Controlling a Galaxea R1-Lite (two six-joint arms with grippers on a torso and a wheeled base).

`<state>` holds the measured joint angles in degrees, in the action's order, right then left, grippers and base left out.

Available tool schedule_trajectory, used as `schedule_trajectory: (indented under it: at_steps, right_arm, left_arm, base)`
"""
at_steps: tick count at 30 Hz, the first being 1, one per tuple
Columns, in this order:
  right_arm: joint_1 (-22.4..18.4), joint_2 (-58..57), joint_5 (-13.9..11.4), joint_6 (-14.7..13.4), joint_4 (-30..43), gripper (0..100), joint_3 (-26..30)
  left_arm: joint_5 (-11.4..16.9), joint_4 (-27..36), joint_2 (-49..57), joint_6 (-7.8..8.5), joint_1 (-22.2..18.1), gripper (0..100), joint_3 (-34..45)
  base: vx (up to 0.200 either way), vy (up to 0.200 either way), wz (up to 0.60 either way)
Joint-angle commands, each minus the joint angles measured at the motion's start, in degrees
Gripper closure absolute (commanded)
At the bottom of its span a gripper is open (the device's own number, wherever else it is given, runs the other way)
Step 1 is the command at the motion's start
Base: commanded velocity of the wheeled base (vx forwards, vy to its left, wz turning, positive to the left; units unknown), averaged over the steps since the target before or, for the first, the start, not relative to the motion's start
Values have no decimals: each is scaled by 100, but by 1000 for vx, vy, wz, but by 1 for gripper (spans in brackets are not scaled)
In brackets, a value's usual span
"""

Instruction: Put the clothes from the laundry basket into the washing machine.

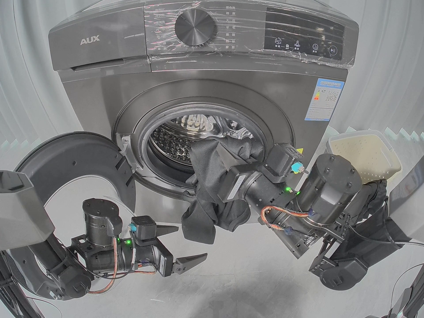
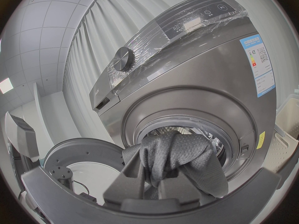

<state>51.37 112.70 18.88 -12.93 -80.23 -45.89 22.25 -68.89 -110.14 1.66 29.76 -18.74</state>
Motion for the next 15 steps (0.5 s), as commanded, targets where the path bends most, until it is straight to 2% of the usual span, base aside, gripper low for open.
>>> schedule_trajectory:
  at_steps: [1, 10, 13, 15]
  right_arm:
    - [48, 15, 1, 1, -11, 100, 9]
    - [66, 59, 1, 1, -98, 100, 89]
    - [84, 68, -7, 1, -134, 100, 89]
    - [101, 68, 1, 1, -134, 100, 89]
  left_arm:
    - [-98, -309, -561, -104, 13, 0, -121]
    - [-414, -1021, -1334, -166, -5, 0, -482]
    - [-660, -1259, -1537, -298, -14, 0, -675]
    - [-766, -1346, -1598, -306, -31, 0, -781]
  base:
    - [0, 0, 0]
    - [0, 0, 0]
    - [0, 0, 0]
    - [0, 0, 0]
